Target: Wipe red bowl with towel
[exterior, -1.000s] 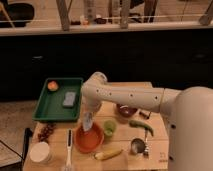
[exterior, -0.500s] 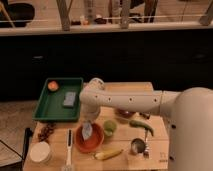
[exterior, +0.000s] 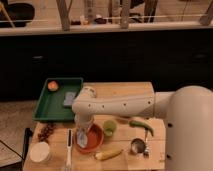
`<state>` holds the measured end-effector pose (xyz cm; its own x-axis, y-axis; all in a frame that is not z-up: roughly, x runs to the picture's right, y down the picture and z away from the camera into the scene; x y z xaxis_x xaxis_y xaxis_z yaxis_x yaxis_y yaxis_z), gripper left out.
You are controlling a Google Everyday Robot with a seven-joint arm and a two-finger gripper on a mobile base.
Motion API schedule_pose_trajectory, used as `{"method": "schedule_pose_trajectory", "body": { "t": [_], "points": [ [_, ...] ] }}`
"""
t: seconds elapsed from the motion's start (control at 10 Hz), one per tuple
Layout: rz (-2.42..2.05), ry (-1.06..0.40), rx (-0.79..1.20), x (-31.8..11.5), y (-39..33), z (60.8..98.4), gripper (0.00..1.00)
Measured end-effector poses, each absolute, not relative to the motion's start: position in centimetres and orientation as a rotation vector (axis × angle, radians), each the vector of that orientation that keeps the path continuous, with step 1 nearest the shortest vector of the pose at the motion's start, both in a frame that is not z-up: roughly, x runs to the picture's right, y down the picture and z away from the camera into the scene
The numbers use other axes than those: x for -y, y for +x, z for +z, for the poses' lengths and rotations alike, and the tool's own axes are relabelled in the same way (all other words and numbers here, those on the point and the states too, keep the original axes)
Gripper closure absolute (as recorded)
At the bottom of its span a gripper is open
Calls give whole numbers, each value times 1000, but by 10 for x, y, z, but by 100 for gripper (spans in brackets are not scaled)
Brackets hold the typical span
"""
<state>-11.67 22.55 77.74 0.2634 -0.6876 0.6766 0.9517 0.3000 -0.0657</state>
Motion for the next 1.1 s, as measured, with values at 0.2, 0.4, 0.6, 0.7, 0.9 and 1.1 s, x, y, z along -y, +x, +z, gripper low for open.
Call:
{"method": "schedule_pose_trajectory", "body": {
  "t": [0.2, 0.4, 0.6, 0.7, 0.9, 1.1],
  "points": [
    [-1169, -538, 600, -241, -104, 768, 100],
    [-1137, -552, 580, -249, -77, 761, 100],
    [-1090, -552, 541, -248, -46, 755, 100],
    [-1073, -542, 522, -243, -38, 755, 100],
    [-1059, -512, 499, -228, -35, 757, 100],
    [-1075, -482, 503, -209, -43, 761, 100]
  ]
}}
